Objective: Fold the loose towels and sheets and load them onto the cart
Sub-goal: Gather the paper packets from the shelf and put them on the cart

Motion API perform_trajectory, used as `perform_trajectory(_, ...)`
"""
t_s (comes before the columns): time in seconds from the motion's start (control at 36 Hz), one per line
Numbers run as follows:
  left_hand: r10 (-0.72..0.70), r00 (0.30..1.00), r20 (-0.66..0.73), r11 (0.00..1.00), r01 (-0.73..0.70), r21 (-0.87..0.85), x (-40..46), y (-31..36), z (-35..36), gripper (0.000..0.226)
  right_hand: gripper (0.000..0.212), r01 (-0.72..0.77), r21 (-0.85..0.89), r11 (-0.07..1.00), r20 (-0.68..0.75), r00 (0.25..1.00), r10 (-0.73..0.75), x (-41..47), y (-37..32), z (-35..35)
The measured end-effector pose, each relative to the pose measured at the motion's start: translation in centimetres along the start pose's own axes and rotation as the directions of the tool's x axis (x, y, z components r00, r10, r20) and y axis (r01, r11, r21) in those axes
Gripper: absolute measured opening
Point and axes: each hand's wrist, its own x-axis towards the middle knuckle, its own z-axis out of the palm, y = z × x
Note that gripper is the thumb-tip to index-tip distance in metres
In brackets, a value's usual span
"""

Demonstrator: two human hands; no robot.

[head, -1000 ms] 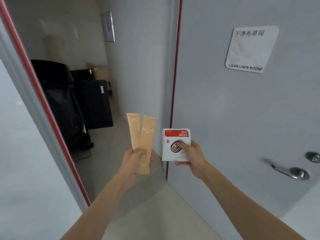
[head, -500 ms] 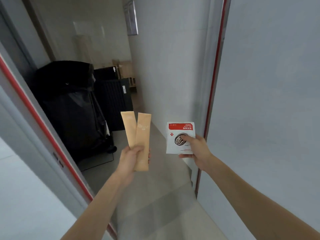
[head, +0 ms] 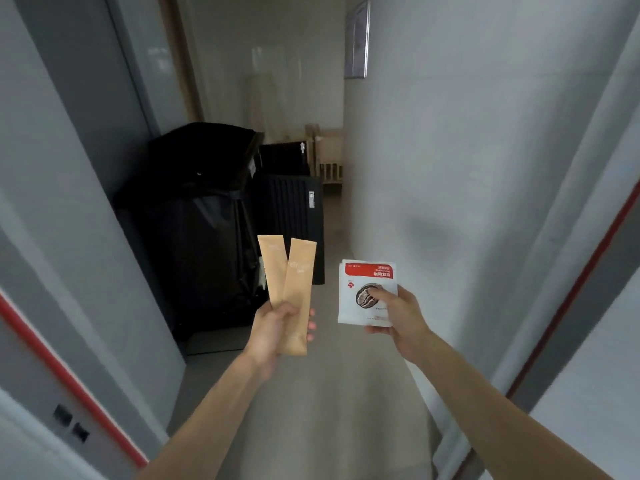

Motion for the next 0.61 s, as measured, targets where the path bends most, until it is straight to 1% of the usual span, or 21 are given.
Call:
perform_trajectory(0.14,-0.01,0.999,-0.038,1.0,0.009,-0.014,9.3,0.3,-0.3,0.03,0.015,-0.014,-0.016,1.0,0.047,0.999,0.015,9.6,-0.3,1.9)
perform_trajectory(0.31,-0.038,0.999,-0.036,0.998,0.037,-0.047,22.9,1.6,0.0,0.029,0.016,-0.015,-0.057,0.998,0.024,1.0,0.016,22.2,-1.8,4.3)
perform_trajectory(0.42,-0.065,0.997,-0.027,0.995,0.063,-0.08,31.5,3.8,0.5,0.03,0.014,0.002,-0.076,0.997,0.002,1.0,-0.002,30.3,-4.3,5.7)
perform_trajectory(0.61,-0.067,0.997,-0.042,0.996,0.064,-0.066,42.6,6.5,0.7,0.031,0.015,0.029,-0.058,0.998,0.002,1.0,-0.029,41.2,-7.0,7.4)
